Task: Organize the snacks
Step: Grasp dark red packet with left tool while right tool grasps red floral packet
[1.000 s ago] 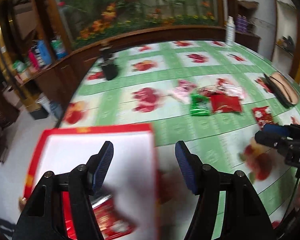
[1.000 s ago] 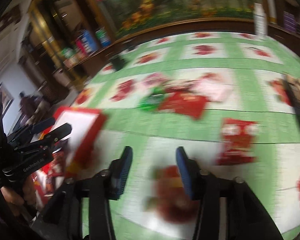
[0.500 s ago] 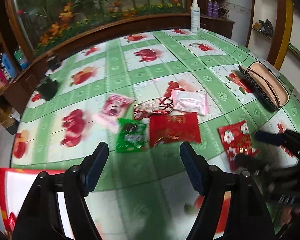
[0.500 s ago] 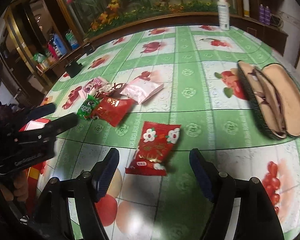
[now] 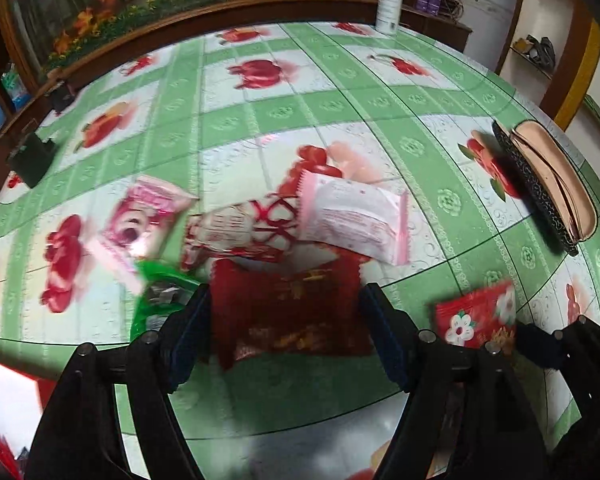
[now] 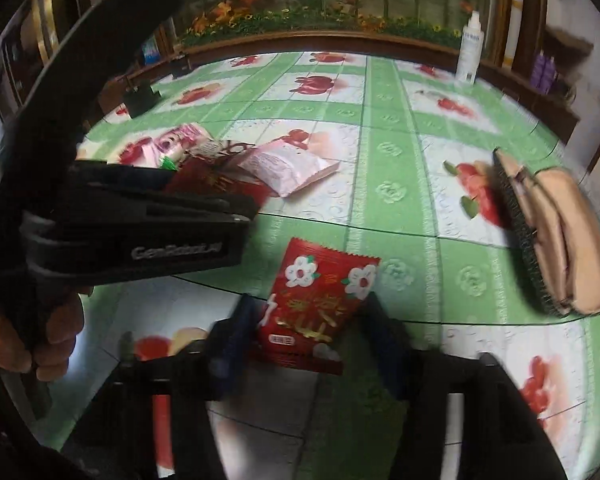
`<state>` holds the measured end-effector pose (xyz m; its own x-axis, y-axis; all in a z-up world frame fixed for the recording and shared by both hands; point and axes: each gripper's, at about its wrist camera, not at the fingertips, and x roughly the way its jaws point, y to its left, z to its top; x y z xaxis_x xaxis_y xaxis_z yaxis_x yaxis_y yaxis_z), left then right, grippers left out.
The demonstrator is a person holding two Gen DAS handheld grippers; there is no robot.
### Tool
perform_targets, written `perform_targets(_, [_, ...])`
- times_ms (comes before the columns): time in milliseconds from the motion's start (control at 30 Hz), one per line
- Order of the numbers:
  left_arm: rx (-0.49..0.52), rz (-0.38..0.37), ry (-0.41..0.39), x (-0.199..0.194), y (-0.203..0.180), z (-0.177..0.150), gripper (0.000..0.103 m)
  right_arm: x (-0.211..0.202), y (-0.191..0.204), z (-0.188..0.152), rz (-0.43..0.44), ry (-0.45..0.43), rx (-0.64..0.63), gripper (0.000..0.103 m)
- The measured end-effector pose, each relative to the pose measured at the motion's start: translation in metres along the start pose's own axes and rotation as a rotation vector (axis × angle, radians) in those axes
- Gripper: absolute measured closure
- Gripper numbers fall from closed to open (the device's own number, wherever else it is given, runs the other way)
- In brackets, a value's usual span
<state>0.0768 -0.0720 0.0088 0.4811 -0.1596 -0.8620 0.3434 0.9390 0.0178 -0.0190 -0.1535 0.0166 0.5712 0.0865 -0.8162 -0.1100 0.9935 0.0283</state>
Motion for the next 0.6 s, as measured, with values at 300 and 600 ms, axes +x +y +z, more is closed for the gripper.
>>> perform_targets(300, [0.039,-0.049,-0.05,-0.011,-0.009,-0.011,0.049,-0.01,-0.022,-0.01,0.021,0.001,0.043,0.063])
perform_targets(600, [0.0,-0.085,-0.049,-0.037,0.006,-0.051,0.054,-0.033,-0.042,-0.029,0.157,0.003,0.172,0.069])
